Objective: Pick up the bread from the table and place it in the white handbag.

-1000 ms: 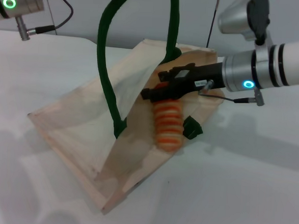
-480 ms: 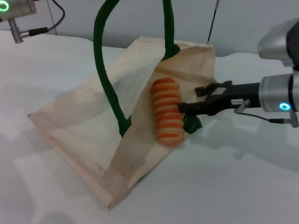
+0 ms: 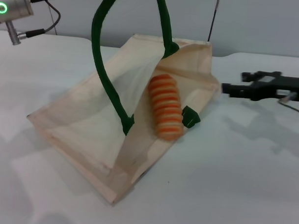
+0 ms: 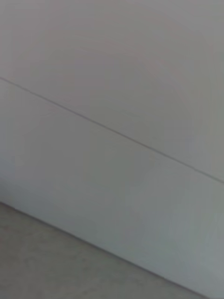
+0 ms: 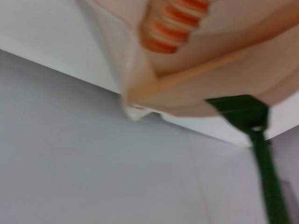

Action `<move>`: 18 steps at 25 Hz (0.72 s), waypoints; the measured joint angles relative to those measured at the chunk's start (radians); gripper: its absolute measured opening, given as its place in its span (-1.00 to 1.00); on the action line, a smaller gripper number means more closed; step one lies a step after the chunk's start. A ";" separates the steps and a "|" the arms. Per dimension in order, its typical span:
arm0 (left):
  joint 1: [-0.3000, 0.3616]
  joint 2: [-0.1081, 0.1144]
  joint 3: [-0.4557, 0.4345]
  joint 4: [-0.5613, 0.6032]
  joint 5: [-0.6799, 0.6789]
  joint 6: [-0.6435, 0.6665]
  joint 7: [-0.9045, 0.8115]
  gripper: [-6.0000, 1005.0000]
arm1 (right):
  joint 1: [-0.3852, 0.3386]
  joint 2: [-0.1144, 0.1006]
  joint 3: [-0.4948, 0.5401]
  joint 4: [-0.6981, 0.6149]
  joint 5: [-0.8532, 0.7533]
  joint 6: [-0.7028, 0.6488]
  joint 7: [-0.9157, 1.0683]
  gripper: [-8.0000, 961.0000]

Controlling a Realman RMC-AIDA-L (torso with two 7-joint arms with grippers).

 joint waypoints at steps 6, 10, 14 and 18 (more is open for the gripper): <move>0.007 -0.004 -0.001 0.000 -0.008 -0.034 -0.001 -0.79 | -0.026 -0.026 0.079 -0.001 0.006 -0.006 -0.002 0.80; 0.010 -0.006 -0.002 0.000 -0.013 -0.037 0.002 -0.61 | -0.026 -0.025 0.145 -0.001 0.005 -0.006 -0.009 0.80; 0.010 -0.007 -0.003 0.000 -0.028 -0.047 0.001 -0.21 | -0.024 -0.019 0.146 -0.001 0.002 -0.011 -0.022 0.80; 0.041 -0.021 -0.003 0.000 -0.125 -0.050 0.057 0.18 | -0.021 -0.003 0.182 -0.001 0.008 -0.013 -0.064 0.80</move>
